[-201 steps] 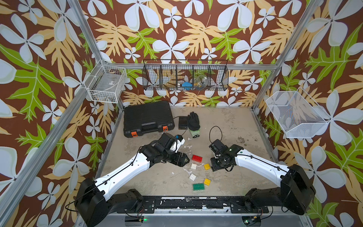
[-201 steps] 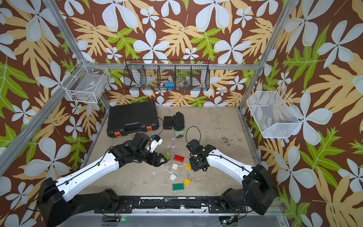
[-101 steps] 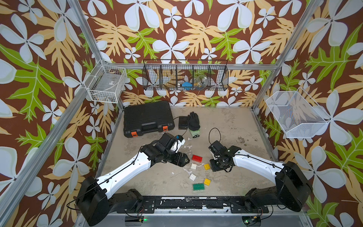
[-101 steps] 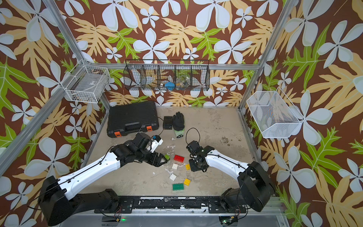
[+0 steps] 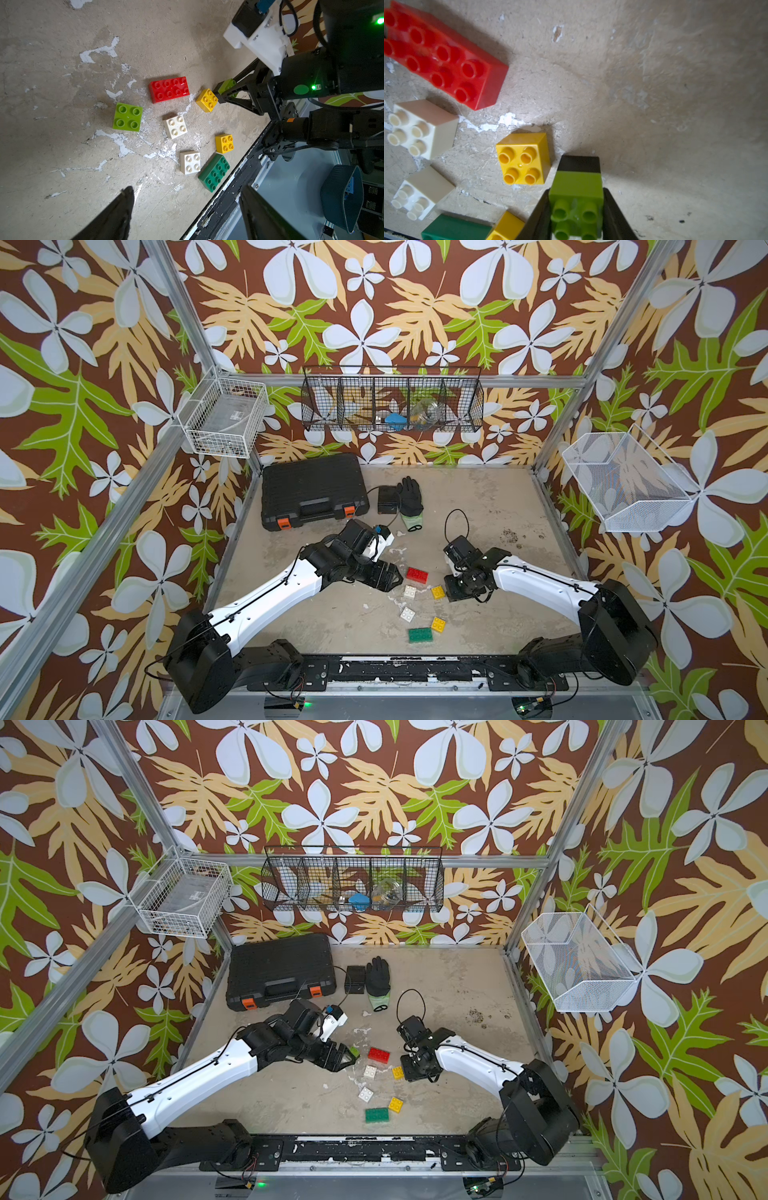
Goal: Assemble a giraffe with lego
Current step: Assemble the lego brick with the lego brick.
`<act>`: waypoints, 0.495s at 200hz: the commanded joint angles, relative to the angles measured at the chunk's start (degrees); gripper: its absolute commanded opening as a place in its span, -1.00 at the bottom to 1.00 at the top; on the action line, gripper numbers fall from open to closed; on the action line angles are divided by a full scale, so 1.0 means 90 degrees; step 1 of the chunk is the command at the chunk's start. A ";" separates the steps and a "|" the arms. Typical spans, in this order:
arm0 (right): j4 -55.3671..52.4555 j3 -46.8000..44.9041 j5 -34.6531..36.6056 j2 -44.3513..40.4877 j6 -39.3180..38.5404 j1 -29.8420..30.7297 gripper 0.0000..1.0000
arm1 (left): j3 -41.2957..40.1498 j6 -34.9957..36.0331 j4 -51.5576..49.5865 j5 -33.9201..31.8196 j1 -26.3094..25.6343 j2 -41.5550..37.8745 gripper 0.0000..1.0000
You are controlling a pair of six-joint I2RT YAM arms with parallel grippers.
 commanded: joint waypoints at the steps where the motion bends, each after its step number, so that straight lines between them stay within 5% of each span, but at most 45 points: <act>1: -0.0230 -0.0161 0.0083 0.0204 -0.0020 -0.0006 -0.27 | 0.0028 0.0059 0.0097 0.0104 -0.0003 0.0008 0.66; 34: -0.0078 -0.0241 -0.0043 0.0339 0.0154 -0.0005 -0.23 | 0.0084 0.0025 0.0112 0.0058 -0.0002 0.0009 0.67; 99: -0.0015 0.0132 0.0272 -0.0252 0.0721 -0.0015 0.26 | 0.0260 -0.0155 -0.0039 -0.0318 -0.0003 -0.0049 0.77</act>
